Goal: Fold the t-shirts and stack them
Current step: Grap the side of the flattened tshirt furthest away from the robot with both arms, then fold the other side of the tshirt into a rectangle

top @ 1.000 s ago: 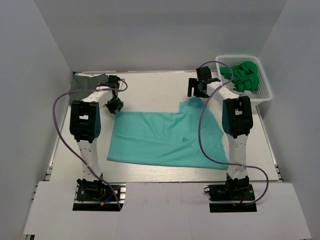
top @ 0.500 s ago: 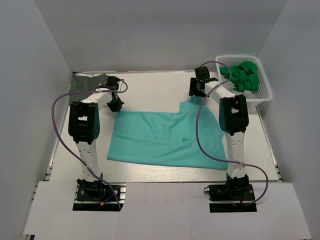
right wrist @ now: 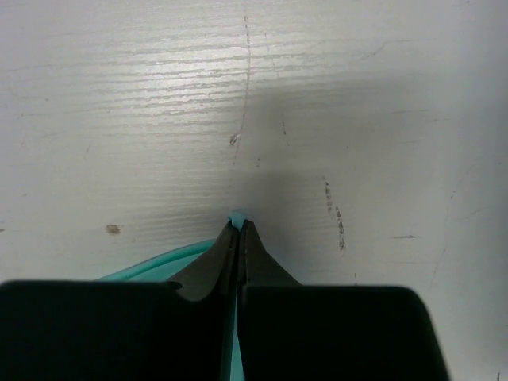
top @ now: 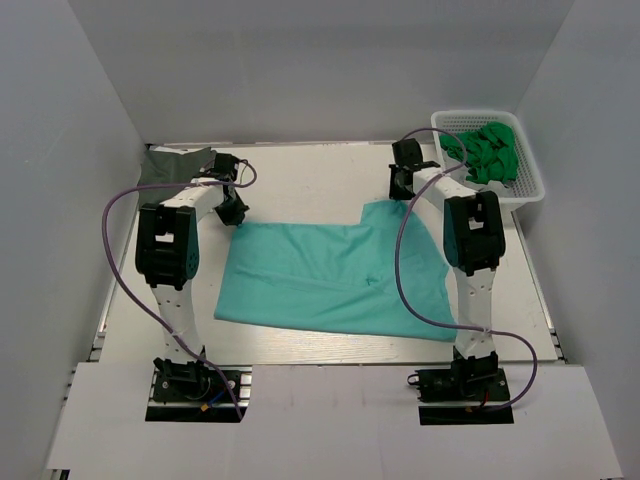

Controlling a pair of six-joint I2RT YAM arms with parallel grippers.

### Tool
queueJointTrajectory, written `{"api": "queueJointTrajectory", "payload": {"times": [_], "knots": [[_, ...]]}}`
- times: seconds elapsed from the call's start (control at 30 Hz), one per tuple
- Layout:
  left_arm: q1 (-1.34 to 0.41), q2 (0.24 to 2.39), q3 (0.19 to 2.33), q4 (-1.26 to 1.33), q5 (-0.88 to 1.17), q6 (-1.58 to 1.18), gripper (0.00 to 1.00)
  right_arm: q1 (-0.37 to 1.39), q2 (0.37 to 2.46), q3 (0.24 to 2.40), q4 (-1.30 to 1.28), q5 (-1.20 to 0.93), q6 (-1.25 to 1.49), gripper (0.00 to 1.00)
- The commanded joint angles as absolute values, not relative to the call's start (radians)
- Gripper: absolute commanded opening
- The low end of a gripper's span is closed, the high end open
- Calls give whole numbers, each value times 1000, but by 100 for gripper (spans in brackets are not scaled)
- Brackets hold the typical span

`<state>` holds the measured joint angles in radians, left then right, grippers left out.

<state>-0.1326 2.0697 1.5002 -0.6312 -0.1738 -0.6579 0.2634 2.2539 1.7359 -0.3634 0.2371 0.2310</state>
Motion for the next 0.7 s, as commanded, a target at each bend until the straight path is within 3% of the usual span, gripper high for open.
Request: {"api": "queueJointTrajectory", "payload": {"times": [0.0, 0.67], "knots": [[-133, 1974, 1499, -670, -175, -641, 0, 262, 2168, 1709, -328, 229, 201, 0], [-152, 1665, 1214, -641, -164, -663, 0, 288, 1413, 980, -241, 167, 268, 0]]}}
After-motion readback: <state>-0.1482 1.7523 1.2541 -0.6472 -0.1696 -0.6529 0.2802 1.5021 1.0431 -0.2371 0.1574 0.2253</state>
